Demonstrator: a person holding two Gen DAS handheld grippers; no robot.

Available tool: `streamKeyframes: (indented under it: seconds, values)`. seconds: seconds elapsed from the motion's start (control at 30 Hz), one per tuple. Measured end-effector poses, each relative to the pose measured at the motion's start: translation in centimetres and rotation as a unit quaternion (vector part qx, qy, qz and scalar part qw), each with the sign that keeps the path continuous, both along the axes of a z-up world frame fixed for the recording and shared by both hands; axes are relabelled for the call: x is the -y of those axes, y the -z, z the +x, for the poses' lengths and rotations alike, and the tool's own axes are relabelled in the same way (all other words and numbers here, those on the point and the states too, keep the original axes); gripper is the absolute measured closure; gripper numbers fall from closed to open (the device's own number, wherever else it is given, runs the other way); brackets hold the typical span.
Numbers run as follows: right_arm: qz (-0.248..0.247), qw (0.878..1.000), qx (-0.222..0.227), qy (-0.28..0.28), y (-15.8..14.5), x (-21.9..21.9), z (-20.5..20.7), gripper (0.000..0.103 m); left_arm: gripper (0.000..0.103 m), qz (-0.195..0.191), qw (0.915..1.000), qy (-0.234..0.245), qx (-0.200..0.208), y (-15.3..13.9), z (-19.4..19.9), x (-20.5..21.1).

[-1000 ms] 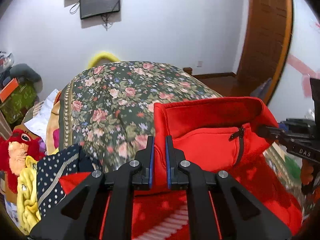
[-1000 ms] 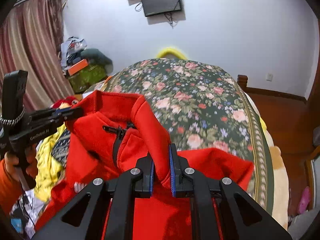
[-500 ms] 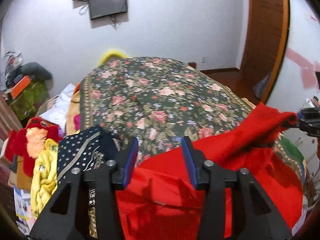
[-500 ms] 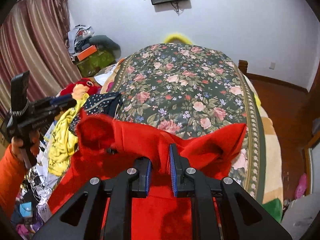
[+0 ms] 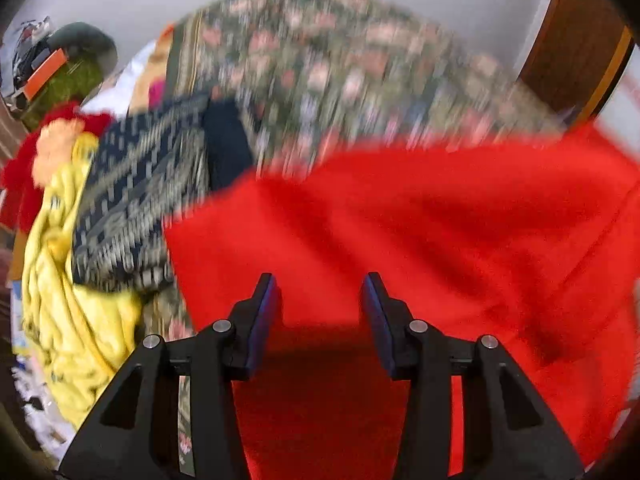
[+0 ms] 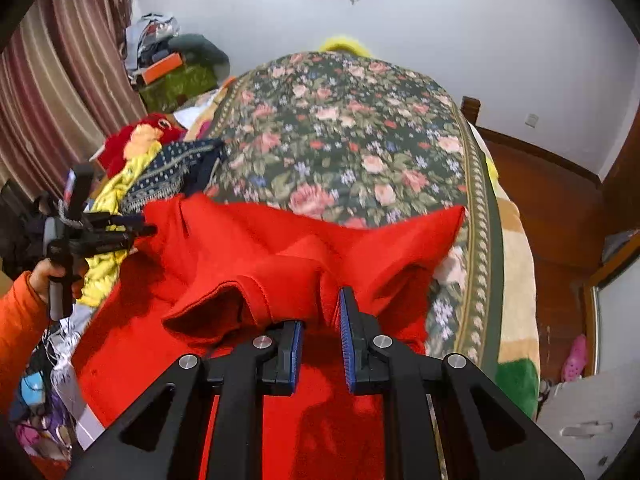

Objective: Fold large clothes

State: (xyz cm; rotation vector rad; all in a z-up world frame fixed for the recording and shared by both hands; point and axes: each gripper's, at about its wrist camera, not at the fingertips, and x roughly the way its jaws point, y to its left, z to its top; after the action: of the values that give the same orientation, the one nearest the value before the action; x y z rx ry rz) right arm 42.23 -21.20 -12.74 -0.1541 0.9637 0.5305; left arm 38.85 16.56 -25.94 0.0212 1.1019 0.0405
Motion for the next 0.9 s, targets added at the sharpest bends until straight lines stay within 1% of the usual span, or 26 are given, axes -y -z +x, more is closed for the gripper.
streamKeyframes:
  seconds: [0.07,0.1,0.17,0.2,0.23,0.3,0.37,0.4,0.47,0.57,0.63,0.67,0.73,0.77,0.8,0.87,0.9]
  values:
    - [0.002,1.000,-0.011,0.005,0.6,0.9,-0.3,0.091,0.058,0.043,0.9986,-0.007,-0.031,3.1,-0.4,-0.2]
    - [0.003,1.000,-0.016,0.007,0.7,1.3,-0.4,0.091,0.057,0.070,0.9970,-0.008,-0.031,4.4,-0.9,-0.4]
    - [0.000,1.000,-0.021,0.012,0.9,2.3,-0.9,0.091,0.057,0.106,0.9942,-0.006,-0.014,4.7,-1.6,-0.7]
    - [-0.012,1.000,-0.012,0.020,0.7,2.6,-1.3,0.091,0.057,0.126,0.9917,-0.020,-0.020,4.8,-1.7,-1.2]
    - [-0.026,0.999,0.001,0.027,0.4,3.1,-1.6,0.091,0.057,0.123,0.9916,-0.031,-0.026,4.9,-1.8,-1.9]
    - [-0.044,0.998,0.028,0.043,-0.4,4.5,-2.4,0.091,0.057,0.100,0.9937,-0.041,-0.032,4.9,-1.9,-3.0]
    - [-0.032,0.997,0.030,0.058,-1.2,6.0,-2.6,0.091,0.057,0.076,0.9952,-0.053,-0.031,4.3,-2.1,-3.9]
    - [-0.021,0.997,0.026,0.066,-1.6,6.8,-2.7,0.091,0.057,0.060,0.9959,-0.063,-0.025,3.7,-2.5,-4.3]
    - [-0.015,0.997,0.026,0.072,-1.7,7.5,-2.8,0.091,0.057,0.036,0.9967,-0.073,-0.007,2.3,-3.2,-4.9]
    - [-0.029,0.996,0.033,0.079,-1.4,7.3,-2.6,0.091,0.057,-0.022,0.9961,-0.079,0.030,-0.6,-4.5,-5.5]
    - [-0.033,0.996,0.035,0.079,-1.0,6.6,-2.4,0.091,0.057,-0.064,0.9932,-0.083,0.051,-2.6,-5.4,-5.7]
    - [-0.033,0.996,0.034,0.077,-0.7,6.3,-2.2,0.091,0.057,-0.077,0.9920,-0.084,0.054,-3.1,-5.6,-5.8]
    - [-0.028,0.996,0.033,0.074,-0.2,5.5,-1.8,0.091,0.055,-0.119,0.9875,-0.085,0.058,-3.9,-6.0,-5.8]
    - [-0.025,0.997,0.031,0.073,0.1,5.1,-1.6,0.091,0.053,-0.137,0.9854,-0.086,0.055,-3.8,-6.1,-5.7]
    - [-0.022,0.997,0.029,0.071,0.4,4.6,-1.4,0.091,0.053,-0.149,0.9837,-0.087,0.052,-3.6,-6.1,-5.6]
    - [-0.019,0.997,0.024,0.066,0.9,3.9,-1.0,0.091,0.053,-0.188,0.9776,-0.087,0.038,-2.7,-6.1,-5.1]
    - [-0.018,0.998,0.022,0.064,1.2,3.5,-0.9,0.091,0.053,-0.217,0.9719,-0.087,0.025,-1.8,-5.9,-4.8]
